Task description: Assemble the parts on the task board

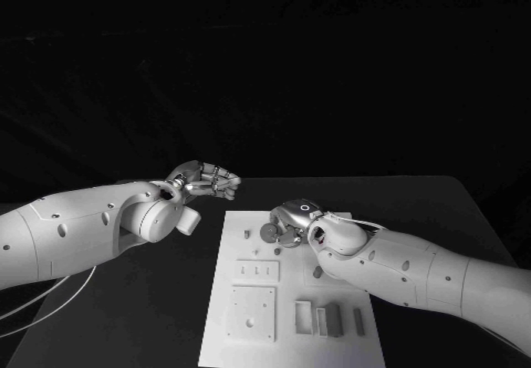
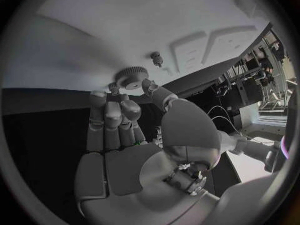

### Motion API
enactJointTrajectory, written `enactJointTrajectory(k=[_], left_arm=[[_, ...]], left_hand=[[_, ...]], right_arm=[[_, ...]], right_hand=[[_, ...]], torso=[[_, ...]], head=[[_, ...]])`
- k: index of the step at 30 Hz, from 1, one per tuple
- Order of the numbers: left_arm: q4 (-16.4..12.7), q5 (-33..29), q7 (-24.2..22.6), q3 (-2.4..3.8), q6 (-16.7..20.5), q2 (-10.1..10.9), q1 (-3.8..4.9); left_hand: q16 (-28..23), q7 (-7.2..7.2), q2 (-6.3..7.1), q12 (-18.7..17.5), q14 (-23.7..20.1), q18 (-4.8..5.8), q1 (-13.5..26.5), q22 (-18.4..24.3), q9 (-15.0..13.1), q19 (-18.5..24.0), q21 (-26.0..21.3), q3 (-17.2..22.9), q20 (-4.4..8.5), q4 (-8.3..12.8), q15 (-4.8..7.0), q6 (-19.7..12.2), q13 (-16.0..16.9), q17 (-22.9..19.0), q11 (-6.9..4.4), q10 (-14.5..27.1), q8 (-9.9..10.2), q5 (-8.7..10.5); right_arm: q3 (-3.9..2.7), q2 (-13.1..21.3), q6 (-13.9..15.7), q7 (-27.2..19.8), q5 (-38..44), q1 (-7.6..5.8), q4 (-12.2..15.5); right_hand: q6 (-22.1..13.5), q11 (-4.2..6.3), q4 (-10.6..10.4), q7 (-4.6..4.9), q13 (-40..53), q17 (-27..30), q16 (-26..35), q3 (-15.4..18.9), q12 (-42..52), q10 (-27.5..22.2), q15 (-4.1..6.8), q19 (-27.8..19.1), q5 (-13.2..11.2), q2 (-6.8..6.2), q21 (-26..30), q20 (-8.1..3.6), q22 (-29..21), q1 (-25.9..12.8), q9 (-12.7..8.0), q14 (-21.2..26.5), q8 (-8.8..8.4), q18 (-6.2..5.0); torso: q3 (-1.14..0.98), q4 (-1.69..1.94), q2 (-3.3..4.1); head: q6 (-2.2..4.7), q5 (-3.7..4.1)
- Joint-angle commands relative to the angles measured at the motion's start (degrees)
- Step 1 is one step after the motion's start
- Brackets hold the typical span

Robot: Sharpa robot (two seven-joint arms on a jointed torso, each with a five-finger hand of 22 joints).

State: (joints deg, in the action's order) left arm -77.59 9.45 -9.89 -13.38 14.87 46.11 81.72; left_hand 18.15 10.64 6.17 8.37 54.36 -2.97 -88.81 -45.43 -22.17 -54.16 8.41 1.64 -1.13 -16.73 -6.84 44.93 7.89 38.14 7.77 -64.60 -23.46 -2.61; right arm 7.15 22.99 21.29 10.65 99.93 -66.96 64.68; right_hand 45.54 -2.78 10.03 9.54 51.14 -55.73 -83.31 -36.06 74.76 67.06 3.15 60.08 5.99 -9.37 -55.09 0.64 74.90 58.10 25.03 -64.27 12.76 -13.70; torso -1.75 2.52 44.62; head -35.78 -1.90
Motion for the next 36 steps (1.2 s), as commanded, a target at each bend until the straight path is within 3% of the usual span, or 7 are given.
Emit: enactJointTrajectory(k=[1,4,15,22,28,31,36], left_arm=[[-0.09,0.07,-0.55,0.06,-0.56,-0.01,0.07],[-0.04,0.07,-0.55,0.06,-0.48,0.13,0.07],[0.67,0.18,-0.84,0.06,-1.09,0.77,0.07],[1.89,0.59,-1.4,0.03,-2.02,0.64,0.05],[2.98,1.97,-1.61,-0.17,-3.16,0.37,0.01],[3.33,3.04,-1.58,-0.22,-3.64,0.34,-0.02],[3.5,3.27,-1.44,-0.23,-4.13,0.39,-0.13]], left_hand=[[-0.26,0.23,-0.23,-0.32,0.26,-1.17,0.05,-0.08,0.1,-0.12,-0.36,-0.16,-0.14,0.0,-0.14,0.09,0.07,0.1,-0.15,-0.41,0.23,-0.2],[-0.27,0.23,-0.23,-0.33,0.26,-1.18,0.04,-0.08,0.1,-0.12,-0.37,-0.16,-0.14,0.0,-0.14,0.08,0.08,0.11,-0.15,-0.41,0.24,-0.2],[-0.3,0.23,-0.22,-0.36,0.29,-1.18,0.0,-0.09,0.11,-0.14,-0.38,-0.15,-0.13,0.01,-0.14,0.1,0.09,0.15,-0.15,-0.43,0.23,-0.2],[-0.35,-0.35,-0.74,-0.26,0.61,-1.22,-0.39,-0.21,-0.01,-0.35,-0.38,0.03,-0.07,0.03,-0.05,0.92,0.27,0.43,-0.41,-1.07,-0.19,-0.2],[-0.39,-1.03,-1.33,-0.09,0.95,-1.25,-0.7,-0.35,-0.13,-0.6,-0.35,0.05,0.02,0.03,0.07,2.05,0.47,0.71,-0.78,-1.9,-0.67,-0.2],[-0.34,-1.26,-1.64,-0.01,1.23,-1.3,-1.08,-0.44,-0.15,-0.83,-0.28,0.11,0.13,0.07,0.19,2.53,0.57,0.88,-0.96,-2.3,-0.82,-0.2],[-0.15,-1.32,-1.87,0.1,1.9,-1.36,-1.48,-0.68,-0.09,-1.43,-0.02,-0.02,0.35,0.06,0.46,3.08,0.74,1.24,-1.23,-2.97,-0.89,-0.2]], right_arm=[[-0.02,0.92,1.05,-0.09,-0.21,-0.01,1.29],[-0.17,2.05,1.69,-0.14,-0.85,-0.16,2.67],[-2.58,9.66,3.05,-1.73,-8.1,-1.57,10.58],[-3.51,14.28,3.75,-4.34,-13.8,-2.16,13.66],[-4.25,17.62,2.44,-11.01,-21.13,-2.35,13.56],[-4.28,19.32,1.57,-16.86,-25.5,-2.39,12.15],[-4.27,21.02,1.21,-19.93,-26.84,-2.39,10.15]], right_hand=[[0.48,-0.43,-0.3,0.19,-0.06,0.08,0.06,0.01,-0.19,-0.03,-0.28,0.31,0.17,-0.29,0.12,-0.23,0.29,0.22,0.07,-0.02,0.19,-1.3],[0.57,-0.45,-0.34,0.21,-0.06,0.08,0.04,0.0,-0.17,-0.01,-0.3,0.33,0.28,-0.29,0.11,-0.24,0.3,0.28,0.08,-0.05,0.26,-1.3],[1.15,-0.55,-0.63,0.31,-0.07,0.13,-0.04,0.04,-0.08,0.07,-0.39,0.44,0.59,-0.01,0.05,-0.3,0.34,0.41,0.18,-0.15,0.65,-1.3],[1.35,-0.57,-0.66,0.31,-0.08,0.16,-0.01,0.22,-0.07,0.02,-0.43,0.36,0.06,-0.07,0.08,-0.29,0.36,0.4,0.2,-0.09,0.79,-1.3],[1.73,-0.47,0.03,0.2,-0.18,0.34,0.35,0.3,-0.36,-0.55,-0.34,-0.21,0.0,0.47,0.4,-0.18,0.35,1.03,0.27,0.41,1.09,-1.3],[1.62,-0.53,1.5,0.27,-0.33,0.54,0.97,0.39,-0.93,-1.72,-0.42,-1.4,0.3,1.45,1.06,0.24,0.28,1.96,0.23,1.46,1.11,-1.28],[1.53,-0.71,3.14,0.45,-0.33,0.61,1.33,0.67,-1.2,-2.79,-0.6,-2.45,0.63,2.14,1.57,0.97,0.31,2.79,0.17,2.54,1.13,-1.3]], torso=[[0.0,-0.03,-0.02],[-0.03,-0.11,-0.07],[-0.1,-0.25,-0.1],[-0.25,-0.43,-0.31],[-0.52,-0.83,-0.76],[-0.63,-0.98,-0.97],[-0.76,-1.27,-1.25]], head=[[0.16,0.0],[0.26,-0.09],[1.22,0.16],[1.56,0.28],[1.28,0.22],[1.38,0.53],[1.17,0.62]])
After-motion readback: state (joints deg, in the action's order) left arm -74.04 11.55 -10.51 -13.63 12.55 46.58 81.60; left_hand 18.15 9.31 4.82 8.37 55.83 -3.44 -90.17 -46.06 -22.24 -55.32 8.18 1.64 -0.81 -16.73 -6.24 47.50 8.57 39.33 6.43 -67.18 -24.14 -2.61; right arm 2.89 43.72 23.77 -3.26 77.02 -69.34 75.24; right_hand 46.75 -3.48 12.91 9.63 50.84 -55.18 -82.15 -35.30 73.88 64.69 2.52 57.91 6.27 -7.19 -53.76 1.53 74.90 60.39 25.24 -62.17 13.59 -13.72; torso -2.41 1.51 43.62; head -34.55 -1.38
